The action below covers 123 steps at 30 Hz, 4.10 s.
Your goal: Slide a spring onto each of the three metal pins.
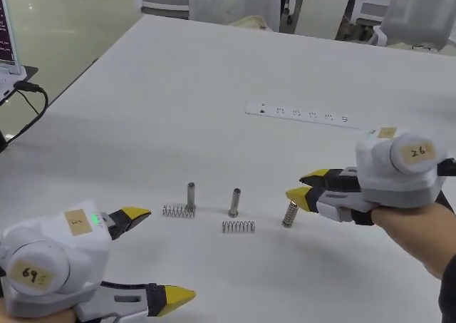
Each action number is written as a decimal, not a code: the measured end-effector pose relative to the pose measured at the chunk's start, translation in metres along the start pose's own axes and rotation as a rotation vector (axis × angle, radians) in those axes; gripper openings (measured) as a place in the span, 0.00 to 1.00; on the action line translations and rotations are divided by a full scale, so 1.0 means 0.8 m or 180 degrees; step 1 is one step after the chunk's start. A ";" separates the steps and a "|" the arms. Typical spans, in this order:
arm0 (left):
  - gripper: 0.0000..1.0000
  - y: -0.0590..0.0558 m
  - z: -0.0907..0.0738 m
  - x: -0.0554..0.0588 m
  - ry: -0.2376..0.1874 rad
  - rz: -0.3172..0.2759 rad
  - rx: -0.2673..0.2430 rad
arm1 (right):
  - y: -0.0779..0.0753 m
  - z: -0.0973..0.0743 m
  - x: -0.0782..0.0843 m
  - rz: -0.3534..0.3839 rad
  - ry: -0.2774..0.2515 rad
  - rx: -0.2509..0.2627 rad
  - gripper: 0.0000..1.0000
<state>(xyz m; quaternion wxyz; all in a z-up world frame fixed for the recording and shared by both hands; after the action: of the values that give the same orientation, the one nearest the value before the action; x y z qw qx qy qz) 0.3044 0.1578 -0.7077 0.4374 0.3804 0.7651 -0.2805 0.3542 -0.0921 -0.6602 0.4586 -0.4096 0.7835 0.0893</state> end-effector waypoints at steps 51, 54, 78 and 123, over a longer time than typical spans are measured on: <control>0.71 -0.001 -0.004 0.009 0.0039 -0.0045 -0.0014 | 0.070 0.098 0.026 -0.0660 0.0645 -0.0770 0.18; 0.70 -0.001 -0.006 0.009 0.0038 -0.0047 -0.0015 | 0.071 0.098 0.028 -0.0659 0.0667 -0.0785 0.18; 0.67 -0.005 -0.003 0.007 0.0029 -0.0019 0.0024 | 0.088 0.083 0.026 -0.0933 0.0771 -0.0905 0.08; 0.05 -0.043 0.023 -0.017 -0.0017 0.1011 0.0569 | 0.152 0.020 -0.048 -0.1285 0.0830 -0.1652 0.08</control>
<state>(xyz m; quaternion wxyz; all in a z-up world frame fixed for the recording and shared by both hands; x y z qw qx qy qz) 0.2889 0.1202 -0.7005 0.4426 0.5330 0.6663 -0.2758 0.2857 0.0165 -0.6674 0.2438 -0.6671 0.6899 0.1399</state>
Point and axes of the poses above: the centre of the closed fingertips' face, and the gripper's own axes: z roughly forward along the fingers, y roughly to its left, x roughly out of its underside, the point moved 7 cm from there along -z, roughly backward along the fingers, and after that the axes turned 12 degrees about -z, right-handed, at the moved point
